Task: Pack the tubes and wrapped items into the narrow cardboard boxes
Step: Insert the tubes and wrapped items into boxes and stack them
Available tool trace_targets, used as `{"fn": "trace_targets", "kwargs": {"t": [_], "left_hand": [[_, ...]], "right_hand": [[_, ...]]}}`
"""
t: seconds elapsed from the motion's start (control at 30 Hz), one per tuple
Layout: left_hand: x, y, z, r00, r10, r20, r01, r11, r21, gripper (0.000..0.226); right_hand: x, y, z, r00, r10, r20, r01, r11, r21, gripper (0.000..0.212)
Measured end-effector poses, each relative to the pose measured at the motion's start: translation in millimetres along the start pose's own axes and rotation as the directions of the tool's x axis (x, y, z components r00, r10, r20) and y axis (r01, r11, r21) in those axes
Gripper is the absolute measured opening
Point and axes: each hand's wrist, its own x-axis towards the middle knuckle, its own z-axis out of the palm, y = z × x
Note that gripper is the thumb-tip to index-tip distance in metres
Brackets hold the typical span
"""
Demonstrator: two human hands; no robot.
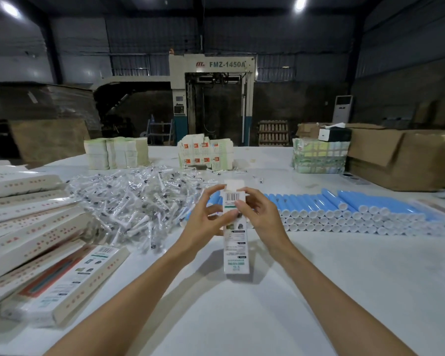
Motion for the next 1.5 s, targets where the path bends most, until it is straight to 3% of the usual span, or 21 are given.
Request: {"fn": "trace_targets", "kwargs": {"t": [0.1,0.27,0.47,0.73,0.87,1.13,1.27,1.37,1.5], "left_hand": [[10,-1,11,0.999,-0.033,0.042,0.034,0.999,-0.012,0.056],[7,-20,16,0.994,-0.085,0.067,0.089,0.994,-0.061,0.043],[1,-29,2,0.986,-0.148,0.072,0.153,0.985,-0.082,0.047],[-6,-22,14,0.982,-0.13,0.134,0.136,0.99,-0.032,0.049],[-7,-19,14,0.981,-0.125,0.145,0.131,0.991,-0.03,0.05],[-8,-23,11,0.977,-0.135,0.164,0.143,0.989,-0.036,0.053],[-9,-24,12,0.981,-0.134,0.137,0.139,0.99,-0.024,0.054],[-9,-21,11,0.988,-0.111,0.105,0.115,0.993,-0.031,0.049],[-9,-20,14,0.989,-0.077,0.123,0.08,0.997,-0.021,0.053]], "right_hand": [[2,3,-12,0.999,0.045,-0.03,-0.044,0.998,0.034,0.022],[1,10,-27,0.994,0.102,0.048,-0.101,0.994,-0.033,0.009],[-3,15,-22,0.974,0.181,0.137,-0.17,0.982,-0.086,0.02],[6,23,-36,0.968,0.247,-0.051,-0.245,0.969,0.042,0.031],[10,19,-44,0.975,0.218,0.036,-0.219,0.976,0.015,0.015],[3,5,-48,0.991,0.064,0.119,-0.048,0.989,-0.136,0.021],[0,2,-47,0.988,0.077,0.135,-0.058,0.989,-0.136,0.023],[-1,-1,-43,0.98,0.134,0.148,-0.132,0.991,-0.026,0.024],[2,-5,-34,0.982,0.187,0.016,-0.187,0.982,0.022,0.024]]}}
